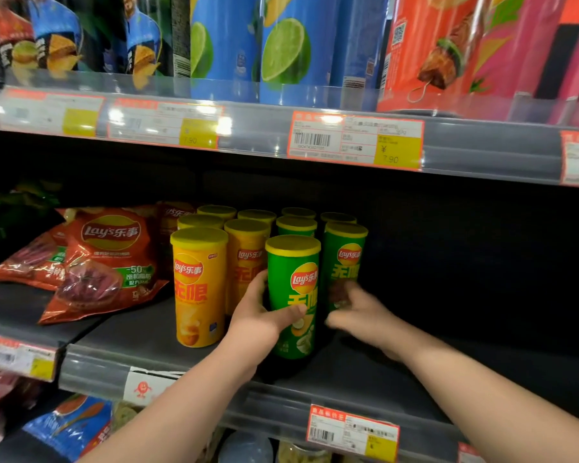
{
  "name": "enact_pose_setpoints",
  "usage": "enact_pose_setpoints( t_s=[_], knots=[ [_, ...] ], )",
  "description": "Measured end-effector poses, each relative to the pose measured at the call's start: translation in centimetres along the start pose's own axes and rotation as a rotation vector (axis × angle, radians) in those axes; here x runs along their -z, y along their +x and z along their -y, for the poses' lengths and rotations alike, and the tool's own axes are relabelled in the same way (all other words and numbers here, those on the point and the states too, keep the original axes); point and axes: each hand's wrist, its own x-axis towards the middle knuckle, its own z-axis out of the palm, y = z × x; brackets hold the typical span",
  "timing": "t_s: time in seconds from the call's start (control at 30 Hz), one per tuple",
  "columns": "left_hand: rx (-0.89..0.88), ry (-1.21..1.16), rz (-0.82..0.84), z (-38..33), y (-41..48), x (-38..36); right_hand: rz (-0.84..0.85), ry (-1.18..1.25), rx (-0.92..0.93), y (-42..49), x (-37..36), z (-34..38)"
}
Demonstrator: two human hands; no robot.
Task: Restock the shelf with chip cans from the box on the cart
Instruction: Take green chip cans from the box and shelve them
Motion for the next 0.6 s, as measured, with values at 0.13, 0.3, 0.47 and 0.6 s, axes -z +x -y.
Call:
enact_pose_setpoints(
  t_s=[0.13,0.3,0.47,0.6],
  knots=[
    [0.001,0.150,0.054,0.3,0.5,-0.4,0.072,-0.016,0.060,-0.7,-2.2,0.2],
    [-0.035,0.662,-0.013,1.3,-0.1,1.0,-0.046,-0.065,0.081,0.0,-3.2,0.6],
    [-0.144,1.306,0.043,2.2,-1.5,2.6,-0.143,-0.088,0.043,1.5,-3.9,1.1],
    [-0.182,1.358,0.042,2.7,-1.3,2.7,-0.184,-0.136,0.017,2.0,-4.3,1.3]
  ],
)
